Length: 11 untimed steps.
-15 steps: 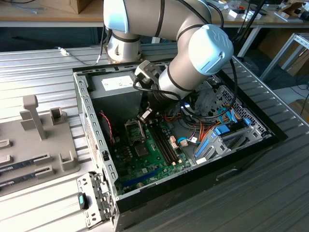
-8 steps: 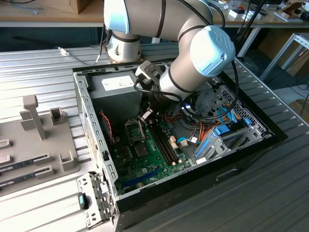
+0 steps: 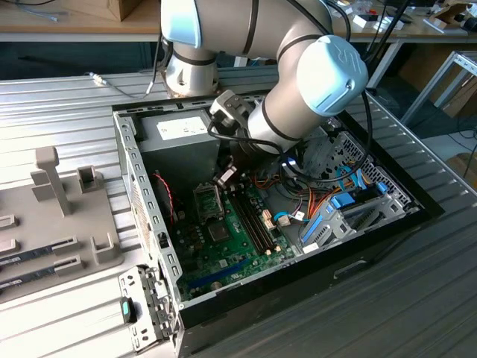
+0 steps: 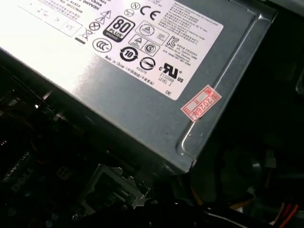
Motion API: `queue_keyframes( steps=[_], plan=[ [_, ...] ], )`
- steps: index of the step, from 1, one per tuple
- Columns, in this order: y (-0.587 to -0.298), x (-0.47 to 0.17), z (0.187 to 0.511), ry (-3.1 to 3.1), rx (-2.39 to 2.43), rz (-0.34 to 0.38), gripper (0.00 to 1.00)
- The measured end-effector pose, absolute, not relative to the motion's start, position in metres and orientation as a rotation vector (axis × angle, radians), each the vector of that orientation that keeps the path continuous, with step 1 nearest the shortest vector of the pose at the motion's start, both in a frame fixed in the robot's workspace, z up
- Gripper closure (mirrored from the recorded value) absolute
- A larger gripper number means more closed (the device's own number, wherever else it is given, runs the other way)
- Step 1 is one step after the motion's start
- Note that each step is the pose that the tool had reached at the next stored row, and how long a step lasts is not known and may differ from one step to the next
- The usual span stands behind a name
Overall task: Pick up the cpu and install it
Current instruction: 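Close the cpu cover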
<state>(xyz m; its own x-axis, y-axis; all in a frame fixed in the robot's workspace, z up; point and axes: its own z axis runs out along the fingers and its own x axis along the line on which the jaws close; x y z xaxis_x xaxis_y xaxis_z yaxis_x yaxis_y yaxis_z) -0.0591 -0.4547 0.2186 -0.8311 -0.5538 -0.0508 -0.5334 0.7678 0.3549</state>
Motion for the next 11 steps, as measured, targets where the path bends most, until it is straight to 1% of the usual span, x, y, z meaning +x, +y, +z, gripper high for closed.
queue_keyframes(
  steps=[11],
  plan=[
    [-0.4571, -0.0549, 0.2178, -2.893, 0.891, -0.576, 0.89]
  ],
)
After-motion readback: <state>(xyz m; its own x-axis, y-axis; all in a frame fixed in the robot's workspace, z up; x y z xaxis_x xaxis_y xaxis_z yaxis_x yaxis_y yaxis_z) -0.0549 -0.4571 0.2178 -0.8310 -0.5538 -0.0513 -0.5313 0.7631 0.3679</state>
